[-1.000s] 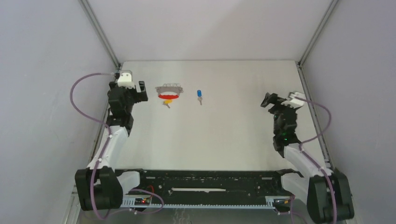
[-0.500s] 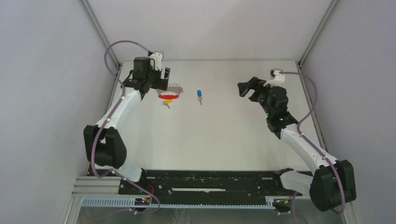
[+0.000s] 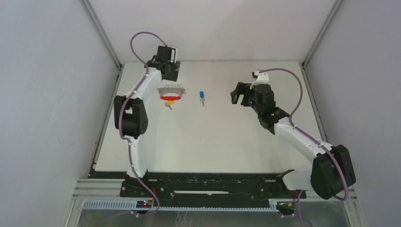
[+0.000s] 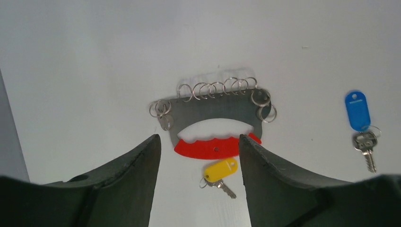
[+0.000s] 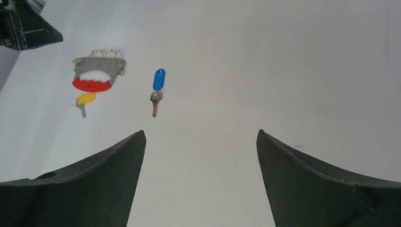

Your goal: Put the keys on the keyring

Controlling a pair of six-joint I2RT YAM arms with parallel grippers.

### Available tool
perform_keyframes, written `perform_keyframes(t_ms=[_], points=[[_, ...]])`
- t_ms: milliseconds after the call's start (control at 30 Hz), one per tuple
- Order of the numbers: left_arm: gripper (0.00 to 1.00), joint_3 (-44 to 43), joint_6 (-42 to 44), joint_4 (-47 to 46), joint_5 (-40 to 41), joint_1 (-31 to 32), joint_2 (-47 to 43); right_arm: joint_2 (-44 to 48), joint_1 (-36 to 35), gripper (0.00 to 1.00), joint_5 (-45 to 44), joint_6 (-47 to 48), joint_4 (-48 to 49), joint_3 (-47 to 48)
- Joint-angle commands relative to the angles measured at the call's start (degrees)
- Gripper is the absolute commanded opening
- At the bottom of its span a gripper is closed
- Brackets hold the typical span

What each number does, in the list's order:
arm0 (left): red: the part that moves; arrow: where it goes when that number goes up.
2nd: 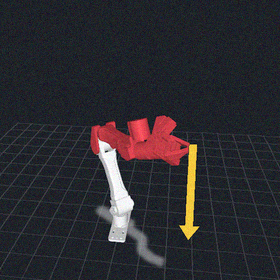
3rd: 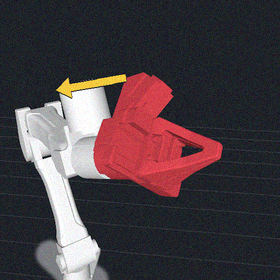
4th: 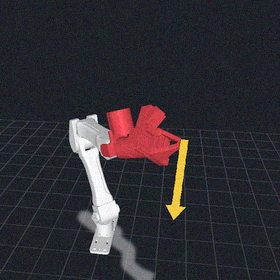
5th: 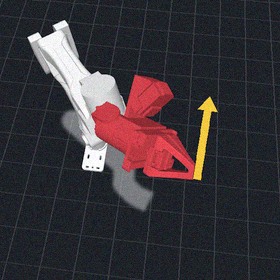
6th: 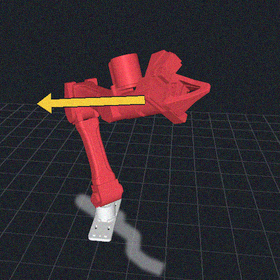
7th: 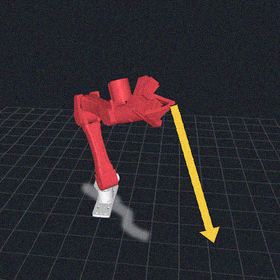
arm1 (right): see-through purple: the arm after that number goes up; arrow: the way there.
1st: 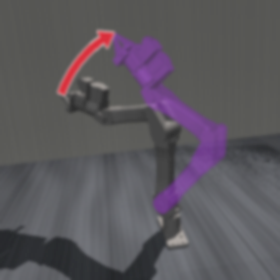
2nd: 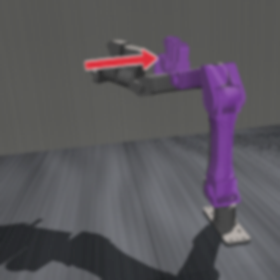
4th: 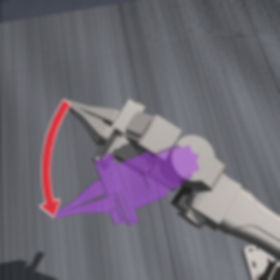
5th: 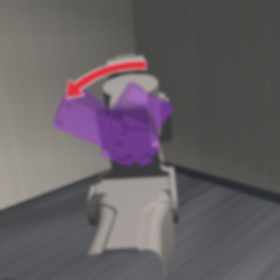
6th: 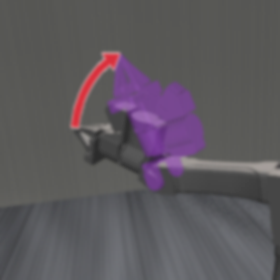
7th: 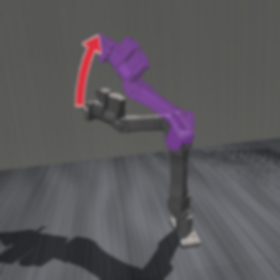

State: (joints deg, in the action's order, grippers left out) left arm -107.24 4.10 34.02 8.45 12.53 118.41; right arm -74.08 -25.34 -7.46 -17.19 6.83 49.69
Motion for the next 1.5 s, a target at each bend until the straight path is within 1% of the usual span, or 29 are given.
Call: perform_keyframes(t_ms=[0,100,200,433,567,700,800,967,1067,1200,1333,1400,1467], points=[[0.64,-7.25,-1.33,2.93,6.67,1.61,4.54,-1.13,-0.85,0.96,-0.51,1.65,-0.33,2.78],[0.59,-10.20,-1.37,4.69,9.11,1.92,7.99,-1.49,-0.94,0.96,-0.14,1.68,-0.15,2.86],[0.55,-10.51,-0.61,5.05,12.01,2.03,10.02,-1.87,-0.86,0.96,-0.01,1.80,0.23,2.87],[0.54,-10.28,0.43,6.32,15.86,2.12,13.32,-3.95,-0.64,0.97,1.40,1.46,1.28,3.93],[0.54,-12.83,0.77,8.75,16.44,2.14,15.73,-5.50,-0.68,0.97,2.19,1.13,0.73,5.43],[0.55,-13.48,3.62,9.24,19.29,2.65,17.32,-6.24,-0.70,0.98,2.69,0.75,1.10,6.46],[0.54,-11.30,7.75,8.33,23.15,3.59,18.17,-9.12,-0.94,1.00,4.21,0.08,1.62,8.69],[0.55,-5.98,10.15,5.97,24.18,3.81,17.00,-16.56,-1.46,1.00,5.10,-2.42,-0.81,14.73],[0.55,-4.07,10.38,4.41,24.52,3.96,16.14,-17.16,-2.12,1.00,5.73,-3.13,0.28,14.90],[0.55,-2.12,12.09,2.51,26.70,4.87,15.53,-16.72,-3.83,1.00,5.19,-1.63,0.88,14.90],[0.56,3.62,18.62,-5.08,33.13,7.00,14.02,-16.19,-4.27,1.00,5.33,-1.57,0.03,14.87],[0.57,6.40,21.17,-7.36,34.03,8.11,13.14,-15.95,-4.36,1.00,5.37,-1.66,-0.57,14.85],[0.57,8.43,22.15,-7.69,33.30,9.10,12.09,-15.86,-4.37,1.00,5.44,-1.87,-1.01,14.77]])
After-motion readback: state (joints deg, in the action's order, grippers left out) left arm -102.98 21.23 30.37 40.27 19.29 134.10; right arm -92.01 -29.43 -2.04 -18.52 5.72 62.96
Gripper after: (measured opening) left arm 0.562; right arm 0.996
